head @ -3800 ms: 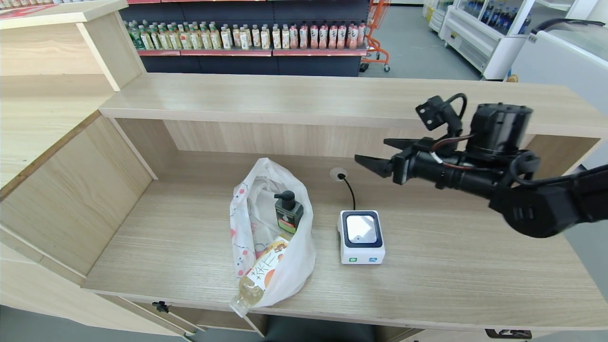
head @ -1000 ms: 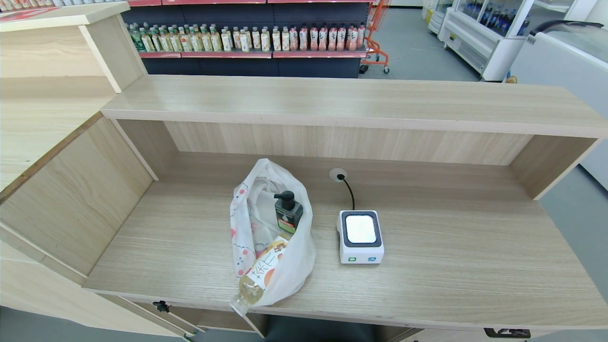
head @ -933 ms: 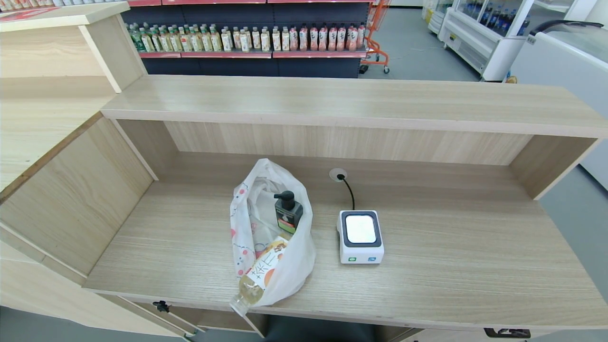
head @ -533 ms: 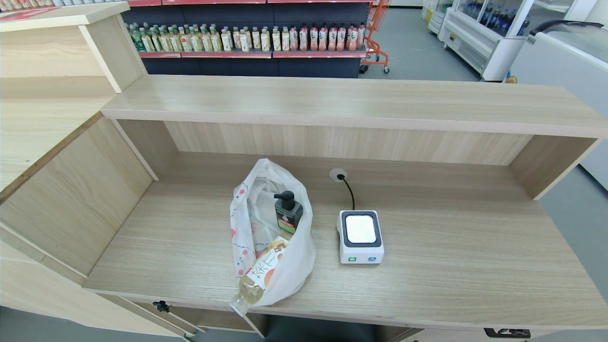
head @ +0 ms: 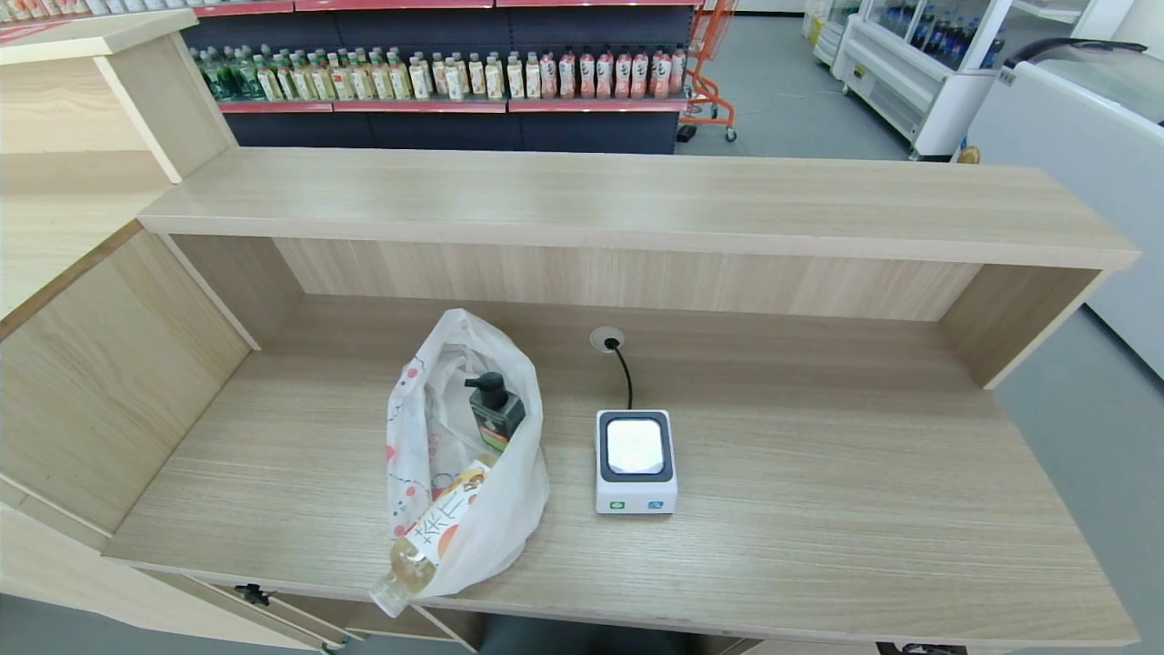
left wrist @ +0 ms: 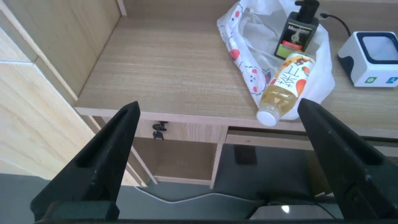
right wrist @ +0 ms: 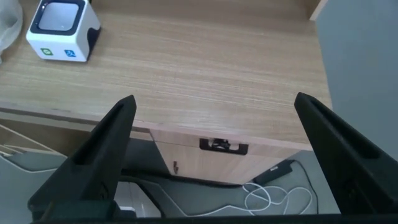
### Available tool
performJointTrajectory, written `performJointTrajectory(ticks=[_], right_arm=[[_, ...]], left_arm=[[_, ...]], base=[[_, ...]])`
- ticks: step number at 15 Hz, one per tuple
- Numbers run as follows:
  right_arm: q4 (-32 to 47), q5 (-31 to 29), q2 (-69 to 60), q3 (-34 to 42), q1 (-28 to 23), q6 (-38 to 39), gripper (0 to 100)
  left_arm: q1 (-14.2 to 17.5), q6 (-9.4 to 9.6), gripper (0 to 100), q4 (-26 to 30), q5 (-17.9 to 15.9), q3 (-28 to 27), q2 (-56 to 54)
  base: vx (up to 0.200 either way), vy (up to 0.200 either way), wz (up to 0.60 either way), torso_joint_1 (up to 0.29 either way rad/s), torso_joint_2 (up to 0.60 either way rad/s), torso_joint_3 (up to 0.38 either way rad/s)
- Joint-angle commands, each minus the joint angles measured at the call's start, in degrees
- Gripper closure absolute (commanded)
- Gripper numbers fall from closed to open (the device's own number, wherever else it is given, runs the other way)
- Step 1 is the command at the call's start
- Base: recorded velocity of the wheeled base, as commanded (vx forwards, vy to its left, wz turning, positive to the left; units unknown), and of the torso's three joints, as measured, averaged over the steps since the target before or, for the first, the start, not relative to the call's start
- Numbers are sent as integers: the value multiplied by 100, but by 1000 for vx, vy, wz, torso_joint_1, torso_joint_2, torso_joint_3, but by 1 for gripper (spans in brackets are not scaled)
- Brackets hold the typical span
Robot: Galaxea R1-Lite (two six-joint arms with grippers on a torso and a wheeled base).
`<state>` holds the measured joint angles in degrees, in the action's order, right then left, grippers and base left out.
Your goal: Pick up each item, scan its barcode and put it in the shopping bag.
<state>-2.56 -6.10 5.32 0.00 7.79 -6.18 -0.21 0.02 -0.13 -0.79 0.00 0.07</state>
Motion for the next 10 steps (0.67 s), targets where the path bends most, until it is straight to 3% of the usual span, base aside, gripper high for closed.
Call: performJointTrajectory(ticks=[1,3,6,10], right_arm=[[1,3,31,0,3,-6,0],[1,-6,22,0,3,-15,0],[1,3,22,0,3,-15,0],[1,-6,22,0,3,12,0]], left_arm=[[3,-2,0,-4,0,0,1],[3,15,0,-4,-9,0,1],[3,6,0,-4,-9,0,1],[3,-2,0,-4,0,0,1]], base=[[0,0,0,0,0,0],[0,0,0,0,0,0],[200,0,0,1,1,2],[0,0,0,0,0,0]])
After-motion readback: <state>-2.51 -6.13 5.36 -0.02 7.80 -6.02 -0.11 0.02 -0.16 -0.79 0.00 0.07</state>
